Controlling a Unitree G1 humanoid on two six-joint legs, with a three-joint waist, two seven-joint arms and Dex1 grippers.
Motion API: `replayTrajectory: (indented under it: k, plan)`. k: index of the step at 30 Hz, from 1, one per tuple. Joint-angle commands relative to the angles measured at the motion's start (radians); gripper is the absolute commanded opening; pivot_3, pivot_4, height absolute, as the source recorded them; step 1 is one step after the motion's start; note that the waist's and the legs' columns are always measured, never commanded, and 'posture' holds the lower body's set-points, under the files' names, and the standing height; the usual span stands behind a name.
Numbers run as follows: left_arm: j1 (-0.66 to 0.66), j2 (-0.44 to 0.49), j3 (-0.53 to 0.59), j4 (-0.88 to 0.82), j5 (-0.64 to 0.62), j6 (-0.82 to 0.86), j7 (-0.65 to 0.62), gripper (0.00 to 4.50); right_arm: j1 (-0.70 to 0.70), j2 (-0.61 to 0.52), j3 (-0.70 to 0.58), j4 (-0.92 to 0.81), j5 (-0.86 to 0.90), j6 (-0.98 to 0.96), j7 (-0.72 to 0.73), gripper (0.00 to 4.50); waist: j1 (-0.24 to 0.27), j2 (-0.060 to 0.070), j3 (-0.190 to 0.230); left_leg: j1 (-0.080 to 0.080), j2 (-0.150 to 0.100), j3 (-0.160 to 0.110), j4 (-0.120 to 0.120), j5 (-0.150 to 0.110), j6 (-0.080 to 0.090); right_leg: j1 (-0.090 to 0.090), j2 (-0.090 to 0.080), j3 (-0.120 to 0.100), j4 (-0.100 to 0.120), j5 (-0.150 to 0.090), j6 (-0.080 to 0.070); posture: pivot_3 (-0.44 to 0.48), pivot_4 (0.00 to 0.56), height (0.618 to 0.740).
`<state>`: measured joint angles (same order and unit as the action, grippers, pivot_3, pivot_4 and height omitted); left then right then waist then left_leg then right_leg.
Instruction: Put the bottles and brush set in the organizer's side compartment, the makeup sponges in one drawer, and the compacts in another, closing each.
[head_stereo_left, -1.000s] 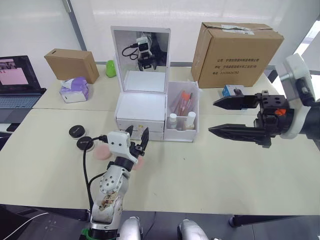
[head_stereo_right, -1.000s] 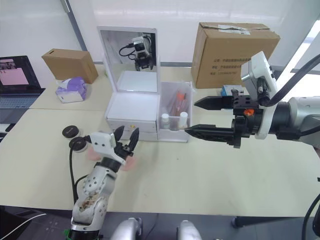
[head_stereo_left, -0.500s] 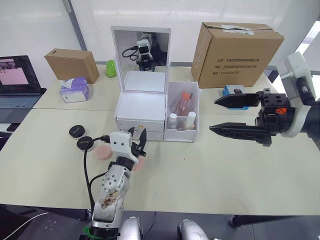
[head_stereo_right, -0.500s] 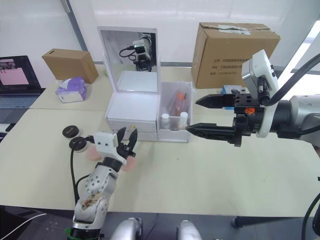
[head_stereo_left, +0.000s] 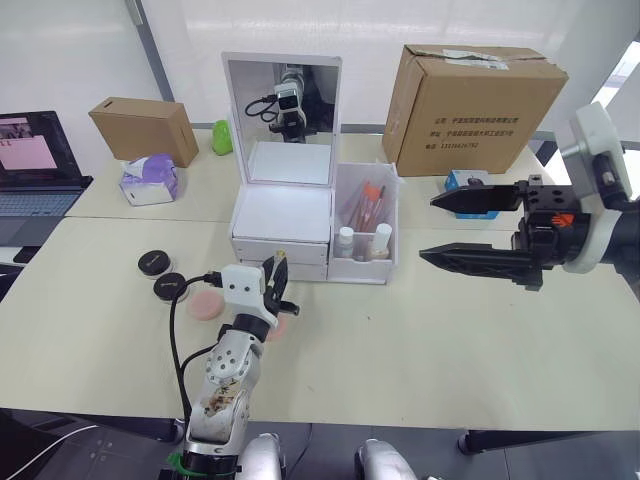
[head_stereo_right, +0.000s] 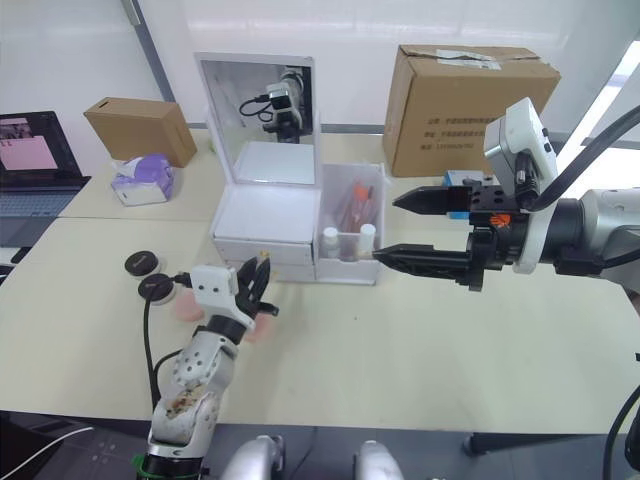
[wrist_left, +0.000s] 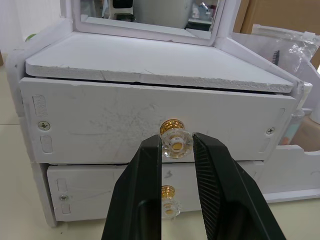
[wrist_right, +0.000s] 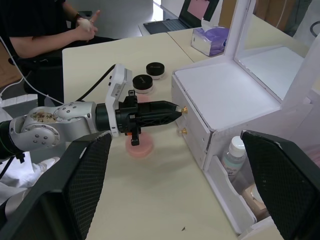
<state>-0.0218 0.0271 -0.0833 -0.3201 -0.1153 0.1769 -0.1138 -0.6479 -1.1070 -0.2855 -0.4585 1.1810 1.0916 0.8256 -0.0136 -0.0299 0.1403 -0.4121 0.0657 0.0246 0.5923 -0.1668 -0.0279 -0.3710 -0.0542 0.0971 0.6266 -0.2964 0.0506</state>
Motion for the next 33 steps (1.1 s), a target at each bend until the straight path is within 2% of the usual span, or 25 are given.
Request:
replayTrajectory:
  k: [1,8,15,28,30,33]
  plan:
    - [0.09,0.038,-0.008,-0.104,0.002,-0.01,-0.031,0.63,-0.009,0.0,-0.028,-0.003,0.004,-0.026,0.0,4.5,-0.003,0.001,0.0,0.0,0.0,0.0,0.0,0.0,0.0,0.0,0.0,0.0,0.0,0.0,0.0,0.0,0.15,0.74]
    - [0.294,0.103,0.011,-0.301,-0.093,0.06,-0.092,0.63,-0.005,0.015,-0.016,0.004,0.015,-0.027,0.014,4.5,-0.004,0.003,-0.002,0.001,0.001,0.0,0.0,0.0,0.0,0.0,0.0,0.001,0.0,-0.003,-0.004,0.0,0.15,0.74]
    - [0.436,0.152,0.034,-0.442,-0.186,0.145,-0.115,0.63,-0.013,0.047,0.016,0.015,0.003,-0.037,0.034,4.5,-0.003,0.002,-0.001,0.002,0.001,0.001,0.0,0.0,0.0,-0.004,-0.002,0.0,-0.002,-0.003,-0.005,0.0,0.15,0.74]
    - [0.468,0.178,0.022,-0.461,-0.268,0.166,-0.156,0.63,-0.001,0.05,0.01,0.043,-0.03,-0.062,0.109,4.5,-0.001,0.001,0.0,0.001,0.0,0.001,-0.001,0.0,0.0,-0.005,-0.002,0.0,-0.003,-0.003,-0.005,0.0,0.15,0.74]
    - [0.469,0.179,0.027,-0.454,-0.277,0.16,-0.162,1.37,0.005,0.048,0.004,0.049,-0.036,-0.071,0.124,4.5,-0.001,0.001,0.0,0.001,0.0,0.002,-0.001,0.0,0.0,-0.005,-0.002,0.0,-0.003,-0.003,-0.005,0.0,0.15,0.74]
    - [0.476,0.184,0.055,-0.454,-0.337,0.157,-0.196,2.22,0.017,0.044,-0.001,0.056,-0.049,-0.085,0.146,4.5,-0.001,0.001,-0.001,0.0,0.0,0.002,-0.001,0.0,0.0,-0.006,-0.002,0.0,-0.003,-0.003,-0.005,0.0,0.15,0.74]
